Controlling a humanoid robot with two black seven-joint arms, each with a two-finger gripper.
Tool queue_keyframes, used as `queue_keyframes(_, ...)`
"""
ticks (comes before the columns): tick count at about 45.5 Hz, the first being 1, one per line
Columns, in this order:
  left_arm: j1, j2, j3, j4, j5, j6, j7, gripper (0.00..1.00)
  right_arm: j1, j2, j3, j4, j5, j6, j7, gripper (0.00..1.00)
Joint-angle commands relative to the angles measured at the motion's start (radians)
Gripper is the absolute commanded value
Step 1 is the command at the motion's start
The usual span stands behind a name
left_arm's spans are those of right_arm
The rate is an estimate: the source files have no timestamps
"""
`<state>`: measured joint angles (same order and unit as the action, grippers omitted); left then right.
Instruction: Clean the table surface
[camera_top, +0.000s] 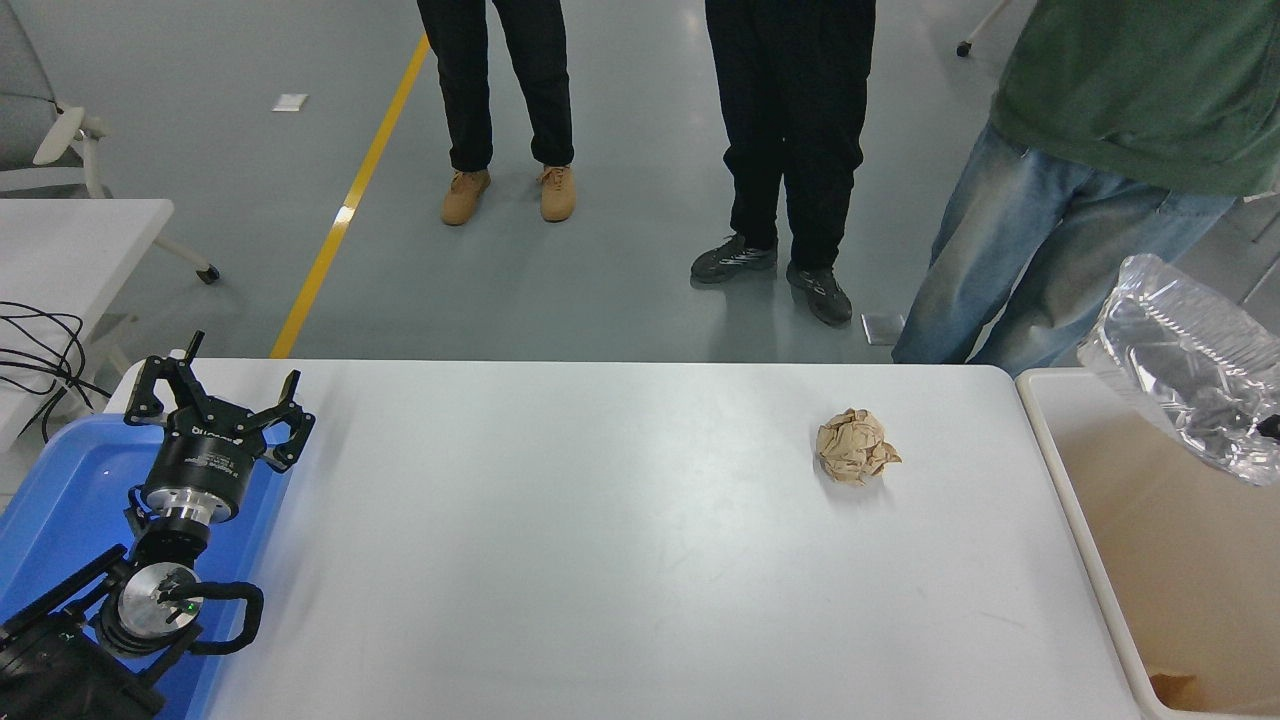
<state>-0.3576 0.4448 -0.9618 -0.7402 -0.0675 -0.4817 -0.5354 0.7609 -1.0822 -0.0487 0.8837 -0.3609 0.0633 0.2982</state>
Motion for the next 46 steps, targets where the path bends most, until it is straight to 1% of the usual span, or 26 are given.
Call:
queue_keyframes(1, 0.000, 0.000, 0.000, 0.001, 0.000, 0.000, 0.000, 0.99, -0.124, 0.079, 0.017, -0.078, 0.114, -0.114, -0.001, 0.00)
queue_keyframes(5, 0.000, 0.000, 0.000, -0.001, 0.000, 0.000, 0.000, 0.99, -0.140, 0.142, 0.013, -0.149, 0.161, -0.118, -0.002, 0.00)
queue_keyframes(10, 0.000, 0.000, 0.000, -0.001, 0.000, 0.000, 0.000, 0.99, -0.169, 0.189, -0.003, -0.253, 0.229, -0.120, -0.004, 0.00)
queue_keyframes(13, 0.000, 0.000, 0.000, 0.001, 0.000, 0.000, 0.000, 0.99, -0.187, 0.249, -0.003, -0.313, 0.244, -0.118, -0.008, 0.00)
queue_keyframes(20, 0.000, 0.000, 0.000, -0.001, 0.000, 0.000, 0.000, 0.99, -0.213, 0.329, 0.000, -0.437, 0.247, -0.117, -0.011, 0.00)
queue_keyframes(33, 0.000, 0.000, 0.000, 0.001, 0.000, 0.000, 0.000, 0.99, -0.269, 0.432, 0.003, -0.505, 0.289, -0.120, -0.014, 0.00)
queue_keyframes(46, 0.000, 0.000, 0.000, 0.001, 0.000, 0.000, 0.000, 0.99, -0.239, 0.613, 0.000, -0.761, 0.284, -0.105, -0.051, 0.00)
